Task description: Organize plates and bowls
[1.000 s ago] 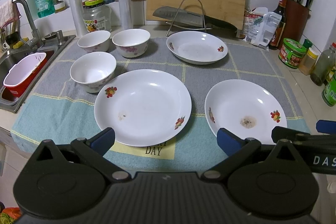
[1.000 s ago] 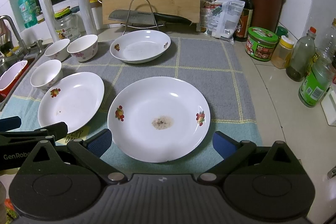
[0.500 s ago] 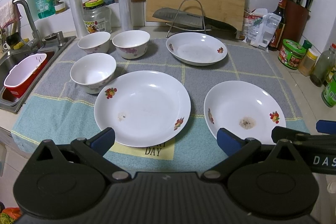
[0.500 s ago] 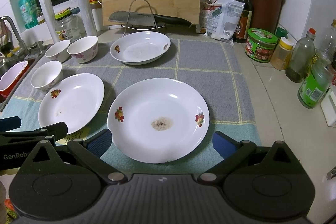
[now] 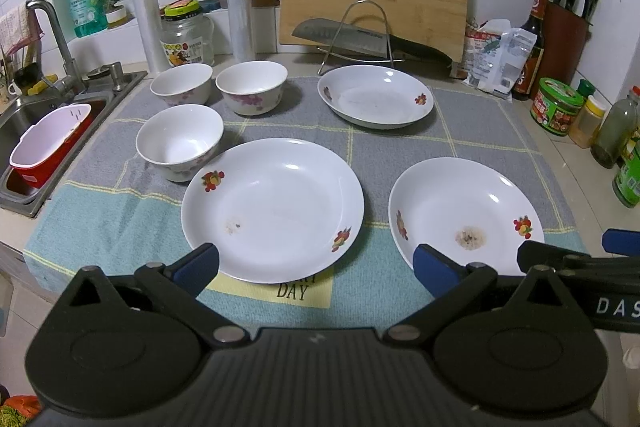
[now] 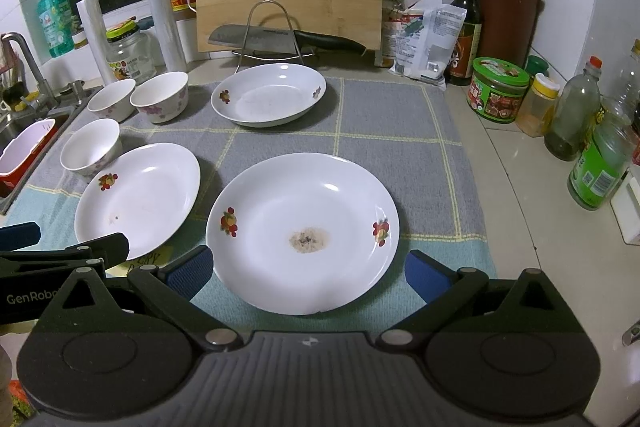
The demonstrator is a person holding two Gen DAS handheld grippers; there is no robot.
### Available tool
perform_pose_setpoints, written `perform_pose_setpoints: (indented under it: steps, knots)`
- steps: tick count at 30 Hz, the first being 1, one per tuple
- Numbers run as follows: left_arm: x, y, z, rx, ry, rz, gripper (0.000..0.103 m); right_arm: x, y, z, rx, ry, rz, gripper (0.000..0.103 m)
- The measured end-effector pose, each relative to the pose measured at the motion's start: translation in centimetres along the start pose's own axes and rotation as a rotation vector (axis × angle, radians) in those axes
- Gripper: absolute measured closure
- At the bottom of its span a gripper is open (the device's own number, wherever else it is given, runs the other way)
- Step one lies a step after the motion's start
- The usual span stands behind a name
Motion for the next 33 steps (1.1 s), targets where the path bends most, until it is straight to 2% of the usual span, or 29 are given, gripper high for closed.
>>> perform_pose_setpoints:
  steps: [16, 27, 33]
  knots:
    - [0.2, 0.3, 0.4, -0.003, 0.003, 0.010, 0.001, 0.1, 0.3, 0.4, 0.016, 0.007, 0.023, 0.000]
    - [-0.3, 1.1, 1.1, -0.019, 0.008, 0.069, 0.001, -0.1, 1.0, 0.8, 0.053, 0.037, 0.060, 0.000]
    - [-0.6, 1.4, 1.4, -0.058, 0.013, 0.109, 0.001, -0.3, 1.2, 1.3, 0.080, 0.055, 0.080, 0.000]
Point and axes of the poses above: each gripper's, at about its wrist camera, not at the fingertips, and y roughly against the way its jaws point, z to its right, x to its top, the point moved 8 cm from there along -y, roughly the way its jaws point
